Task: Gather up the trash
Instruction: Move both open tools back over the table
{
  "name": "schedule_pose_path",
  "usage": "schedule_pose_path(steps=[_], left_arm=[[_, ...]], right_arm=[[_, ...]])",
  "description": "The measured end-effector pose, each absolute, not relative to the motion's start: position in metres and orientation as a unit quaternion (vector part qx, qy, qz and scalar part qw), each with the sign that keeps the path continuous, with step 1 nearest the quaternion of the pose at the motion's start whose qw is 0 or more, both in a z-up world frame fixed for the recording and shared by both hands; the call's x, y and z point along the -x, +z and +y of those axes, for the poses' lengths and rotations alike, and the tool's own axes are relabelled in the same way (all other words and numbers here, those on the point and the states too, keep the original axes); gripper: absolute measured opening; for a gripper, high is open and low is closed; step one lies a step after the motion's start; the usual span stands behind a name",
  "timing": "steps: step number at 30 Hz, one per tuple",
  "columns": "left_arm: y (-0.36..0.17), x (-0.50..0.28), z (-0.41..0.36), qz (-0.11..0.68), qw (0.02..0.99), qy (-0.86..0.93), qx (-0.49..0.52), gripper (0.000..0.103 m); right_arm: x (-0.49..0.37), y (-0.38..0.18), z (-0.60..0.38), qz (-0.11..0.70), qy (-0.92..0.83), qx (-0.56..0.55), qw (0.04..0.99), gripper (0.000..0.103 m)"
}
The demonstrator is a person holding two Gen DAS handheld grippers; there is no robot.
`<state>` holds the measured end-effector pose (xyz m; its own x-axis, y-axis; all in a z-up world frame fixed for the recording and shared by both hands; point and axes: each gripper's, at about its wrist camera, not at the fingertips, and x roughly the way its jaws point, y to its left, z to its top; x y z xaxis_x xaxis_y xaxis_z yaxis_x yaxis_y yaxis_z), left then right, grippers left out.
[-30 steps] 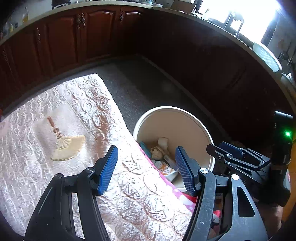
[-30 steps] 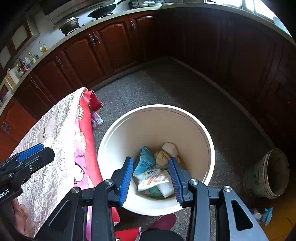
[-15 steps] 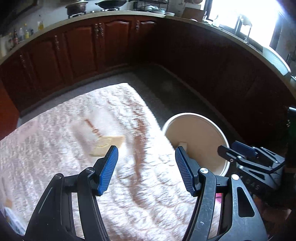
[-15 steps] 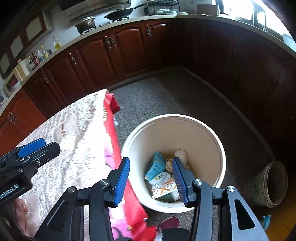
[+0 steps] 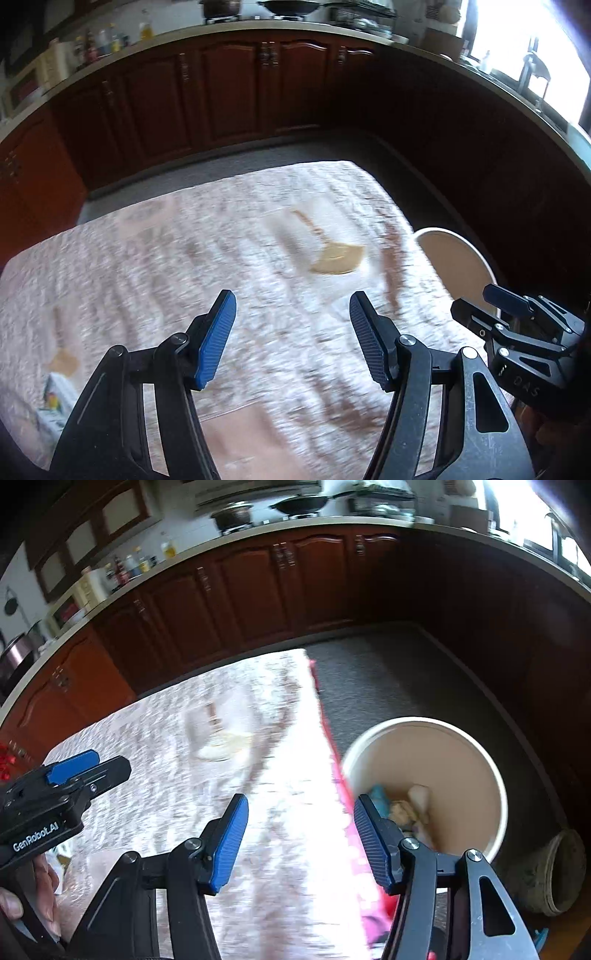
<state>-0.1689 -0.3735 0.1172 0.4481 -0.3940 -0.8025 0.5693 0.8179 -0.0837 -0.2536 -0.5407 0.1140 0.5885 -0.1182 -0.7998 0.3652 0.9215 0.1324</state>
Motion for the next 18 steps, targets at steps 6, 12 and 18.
schedule_pose_path(steps=[6,12,18], left_arm=[[0.120,0.162,-0.334,0.443,0.857,-0.249,-0.088,0.063],[0.123,0.156,-0.291,0.442,0.868,-0.216,-0.073,0.063],[0.122,0.154,-0.255,0.442,0.874,-0.191,-0.063,0.063]], right_arm=[[0.232,0.111,-0.497,0.440,-0.094,-0.121,0.885,0.058],[0.214,0.107,-0.462,0.446,-0.062,-0.109,0.886,0.058],[0.204,0.105,-0.432,0.452,-0.034,-0.095,0.886,0.059]])
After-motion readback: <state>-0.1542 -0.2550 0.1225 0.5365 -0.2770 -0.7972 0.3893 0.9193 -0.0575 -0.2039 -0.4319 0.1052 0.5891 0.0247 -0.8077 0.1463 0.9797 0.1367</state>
